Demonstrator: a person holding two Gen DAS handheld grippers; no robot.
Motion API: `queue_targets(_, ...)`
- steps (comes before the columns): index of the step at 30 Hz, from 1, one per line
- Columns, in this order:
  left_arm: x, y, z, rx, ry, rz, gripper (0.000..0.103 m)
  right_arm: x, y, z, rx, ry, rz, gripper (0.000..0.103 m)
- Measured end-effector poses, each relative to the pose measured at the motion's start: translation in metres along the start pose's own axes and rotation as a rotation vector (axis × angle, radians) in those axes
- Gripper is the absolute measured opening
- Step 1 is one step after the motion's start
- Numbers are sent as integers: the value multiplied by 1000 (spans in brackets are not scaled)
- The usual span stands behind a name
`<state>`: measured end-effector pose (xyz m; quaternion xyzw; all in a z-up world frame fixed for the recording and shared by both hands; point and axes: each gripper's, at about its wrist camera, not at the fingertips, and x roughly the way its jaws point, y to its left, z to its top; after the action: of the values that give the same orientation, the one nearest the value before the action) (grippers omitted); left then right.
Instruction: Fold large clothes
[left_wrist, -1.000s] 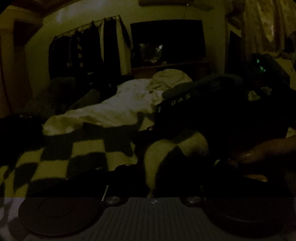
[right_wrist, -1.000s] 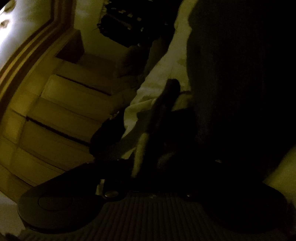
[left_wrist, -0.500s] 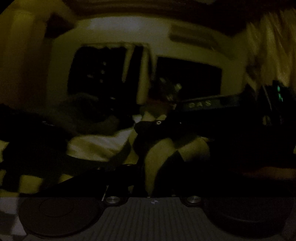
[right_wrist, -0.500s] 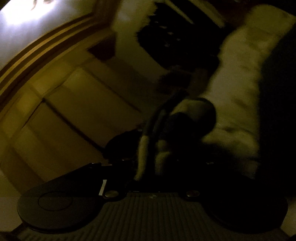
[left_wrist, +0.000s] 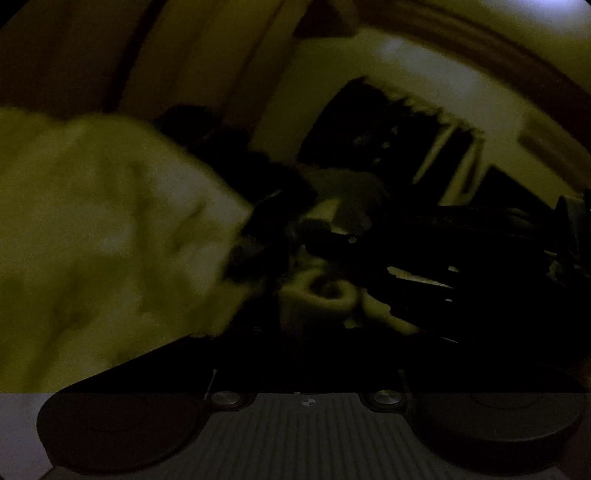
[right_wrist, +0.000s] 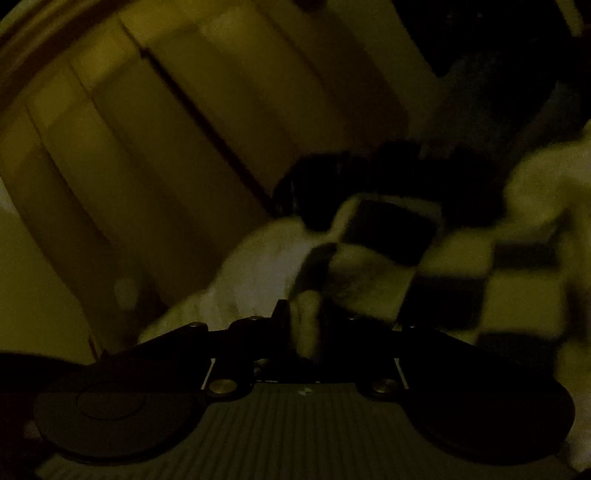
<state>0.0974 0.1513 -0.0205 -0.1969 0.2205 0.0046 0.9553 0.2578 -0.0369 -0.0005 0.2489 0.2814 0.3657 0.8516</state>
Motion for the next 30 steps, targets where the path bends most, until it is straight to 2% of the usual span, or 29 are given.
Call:
queue_targets(2,9,18,-8,-29,36,33,84,26,-6,-14,48,51,-12,22)
queue_targets(3,13,27,-10,-39,52,46,92,37,-12,-21,89,82,-12,23)
queue_targets(4,17,33,-15,-55,63,62,96,46,-17,-26,120,100,-18,22)
queue_targets(7,23,41,-22,-63,62,60,99,50,-26,-42,131,106,-17,27)
queue_targets(9,25,36,-23,-35,56,75,102,46,-27,-46,93,108,-4,42)
queue_targets(11,26,35,-23,-17,49,85,103,38,-22,-56,82,106,26,64)
queue_targets(13,29,37,-21,-22,50,86,103,33,-18,-56,82,99,45,71)
queue_targets(16,25,42,-17,-46,51,86,103,16,-6,-57,46,67,41,73)
queue_targets(18,19,44,-19,-42,38,127,103,-10,0,-59,-15,4,25,75)
queue_targets(22,11,49,-15,-40,17,141,103,-59,-4,-60,-94,-82,-83,80)
queue_targets(26,12,48,-18,6,34,168,103,-94,-27,-64,-51,-70,-97,78)
queue_targets(30,14,43,-26,61,53,198,103,-108,-25,-76,-113,-40,-135,80)
